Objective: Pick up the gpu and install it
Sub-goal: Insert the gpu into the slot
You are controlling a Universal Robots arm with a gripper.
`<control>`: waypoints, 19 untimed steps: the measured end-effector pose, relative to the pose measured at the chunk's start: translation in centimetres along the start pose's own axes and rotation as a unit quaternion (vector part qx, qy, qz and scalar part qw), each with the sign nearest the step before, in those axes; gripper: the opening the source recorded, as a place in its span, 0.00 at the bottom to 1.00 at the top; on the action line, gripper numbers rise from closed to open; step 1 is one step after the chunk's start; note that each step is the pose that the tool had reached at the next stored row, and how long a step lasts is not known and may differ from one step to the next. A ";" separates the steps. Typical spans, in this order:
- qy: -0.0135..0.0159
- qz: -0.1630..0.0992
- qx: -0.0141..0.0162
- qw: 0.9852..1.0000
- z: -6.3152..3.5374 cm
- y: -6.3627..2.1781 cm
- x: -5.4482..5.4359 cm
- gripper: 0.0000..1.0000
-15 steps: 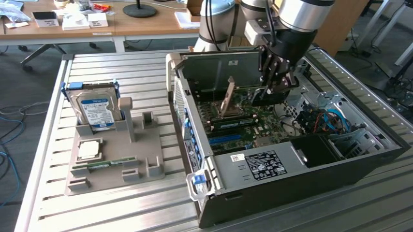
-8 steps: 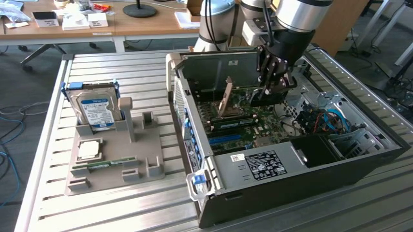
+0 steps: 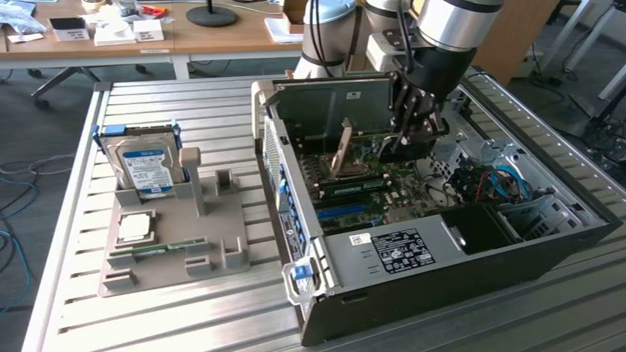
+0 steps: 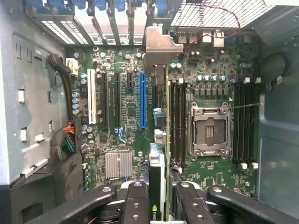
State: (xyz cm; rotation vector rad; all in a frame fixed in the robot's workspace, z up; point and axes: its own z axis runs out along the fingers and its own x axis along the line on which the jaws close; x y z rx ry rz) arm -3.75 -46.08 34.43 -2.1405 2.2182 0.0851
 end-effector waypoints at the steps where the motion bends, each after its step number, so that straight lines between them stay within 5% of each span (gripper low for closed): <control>1: 0.000 0.000 0.000 1.000 0.07 0.00 0.0 0.27; 19: 0.000 0.000 0.000 1.000 0.64 0.00 0.1 0.27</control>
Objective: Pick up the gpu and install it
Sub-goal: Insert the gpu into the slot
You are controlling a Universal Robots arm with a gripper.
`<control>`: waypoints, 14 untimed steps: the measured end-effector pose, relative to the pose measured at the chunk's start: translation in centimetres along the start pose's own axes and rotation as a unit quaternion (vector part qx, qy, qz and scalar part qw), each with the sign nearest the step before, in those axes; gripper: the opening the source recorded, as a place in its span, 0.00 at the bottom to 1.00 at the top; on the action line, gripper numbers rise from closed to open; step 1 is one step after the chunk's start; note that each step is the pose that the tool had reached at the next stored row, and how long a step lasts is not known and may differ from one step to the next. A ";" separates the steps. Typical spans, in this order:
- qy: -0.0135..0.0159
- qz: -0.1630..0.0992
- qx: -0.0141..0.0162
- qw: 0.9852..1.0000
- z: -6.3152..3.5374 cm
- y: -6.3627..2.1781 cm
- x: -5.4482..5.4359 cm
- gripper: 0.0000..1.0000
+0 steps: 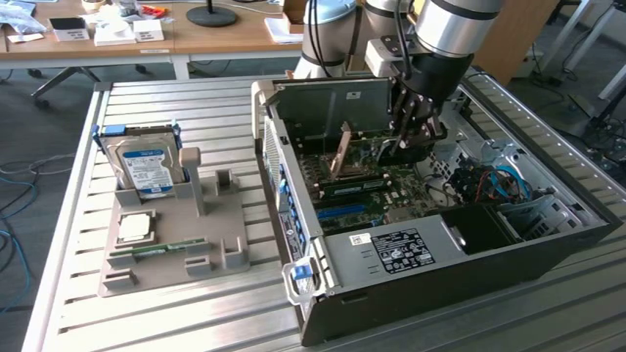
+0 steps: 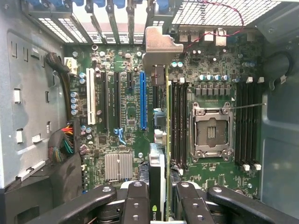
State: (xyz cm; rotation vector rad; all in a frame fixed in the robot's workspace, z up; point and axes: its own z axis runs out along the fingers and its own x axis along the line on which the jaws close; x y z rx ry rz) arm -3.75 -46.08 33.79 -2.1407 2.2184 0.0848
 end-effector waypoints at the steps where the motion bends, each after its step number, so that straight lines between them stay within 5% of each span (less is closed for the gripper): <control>1: 0.000 0.000 0.000 1.000 0.01 0.00 0.0 0.27; 6: 0.003 0.000 0.000 1.000 0.02 0.00 0.0 0.27; 14: 0.003 0.000 0.000 1.000 0.78 0.02 0.1 0.27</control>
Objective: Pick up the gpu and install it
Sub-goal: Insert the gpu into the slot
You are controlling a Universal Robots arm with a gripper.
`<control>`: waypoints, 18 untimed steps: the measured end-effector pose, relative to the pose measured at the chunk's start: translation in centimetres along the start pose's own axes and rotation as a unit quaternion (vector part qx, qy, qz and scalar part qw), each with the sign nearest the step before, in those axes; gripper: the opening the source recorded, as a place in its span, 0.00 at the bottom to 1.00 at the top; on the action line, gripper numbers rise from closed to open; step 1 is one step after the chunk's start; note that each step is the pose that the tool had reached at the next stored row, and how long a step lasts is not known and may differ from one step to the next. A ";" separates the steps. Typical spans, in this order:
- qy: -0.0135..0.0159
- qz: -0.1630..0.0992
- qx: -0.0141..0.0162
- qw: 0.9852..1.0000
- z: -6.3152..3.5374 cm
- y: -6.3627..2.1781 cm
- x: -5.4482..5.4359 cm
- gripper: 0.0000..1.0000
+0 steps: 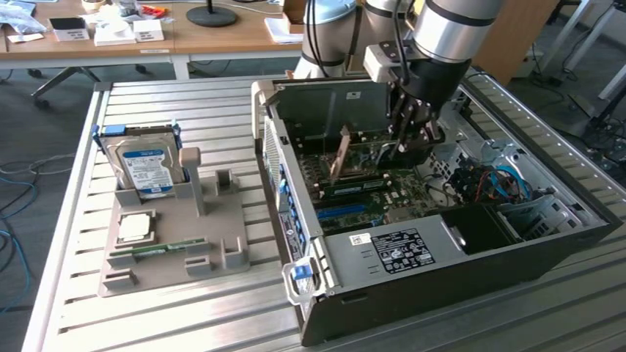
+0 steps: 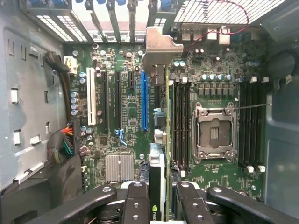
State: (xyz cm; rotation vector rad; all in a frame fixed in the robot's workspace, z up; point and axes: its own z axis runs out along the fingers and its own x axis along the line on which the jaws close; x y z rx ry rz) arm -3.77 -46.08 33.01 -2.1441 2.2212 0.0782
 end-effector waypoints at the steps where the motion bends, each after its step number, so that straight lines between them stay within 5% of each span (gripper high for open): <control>1: 0.000 0.000 0.000 1.000 0.16 0.02 0.0 0.27; 18: 0.000 -0.002 0.000 1.000 1.02 0.41 0.3 0.27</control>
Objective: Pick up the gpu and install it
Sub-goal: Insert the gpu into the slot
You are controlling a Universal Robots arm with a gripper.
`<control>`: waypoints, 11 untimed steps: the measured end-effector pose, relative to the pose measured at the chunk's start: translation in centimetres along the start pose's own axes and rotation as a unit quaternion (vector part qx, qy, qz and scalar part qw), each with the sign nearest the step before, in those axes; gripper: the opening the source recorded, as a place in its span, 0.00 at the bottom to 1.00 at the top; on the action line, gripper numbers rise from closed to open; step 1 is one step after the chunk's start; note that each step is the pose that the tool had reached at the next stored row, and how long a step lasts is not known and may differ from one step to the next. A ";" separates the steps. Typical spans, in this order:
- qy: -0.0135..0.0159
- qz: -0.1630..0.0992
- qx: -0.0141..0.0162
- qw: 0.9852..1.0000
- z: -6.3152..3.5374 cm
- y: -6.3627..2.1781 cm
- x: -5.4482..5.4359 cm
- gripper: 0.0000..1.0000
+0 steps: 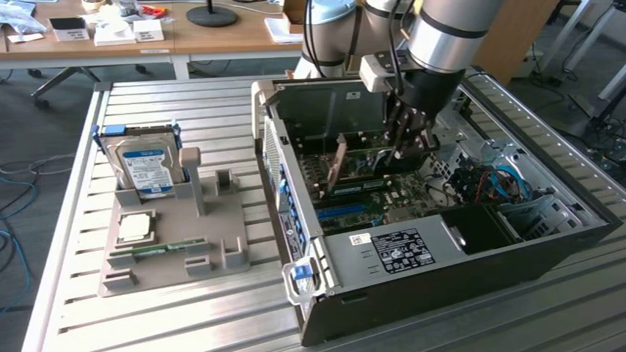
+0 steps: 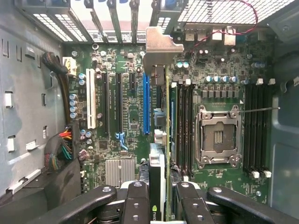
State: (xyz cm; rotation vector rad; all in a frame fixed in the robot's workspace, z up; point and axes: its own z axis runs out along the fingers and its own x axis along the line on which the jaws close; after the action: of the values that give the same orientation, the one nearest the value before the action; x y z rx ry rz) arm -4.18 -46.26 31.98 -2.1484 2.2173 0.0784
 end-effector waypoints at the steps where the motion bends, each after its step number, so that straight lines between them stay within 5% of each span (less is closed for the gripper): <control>1: 0.000 0.000 0.000 1.000 0.01 0.05 0.0 0.27; 11: 0.000 -0.001 0.000 1.000 0.09 0.18 0.0 0.27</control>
State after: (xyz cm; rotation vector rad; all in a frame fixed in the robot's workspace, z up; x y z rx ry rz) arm -4.36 -46.26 31.89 -2.1498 2.2160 0.0785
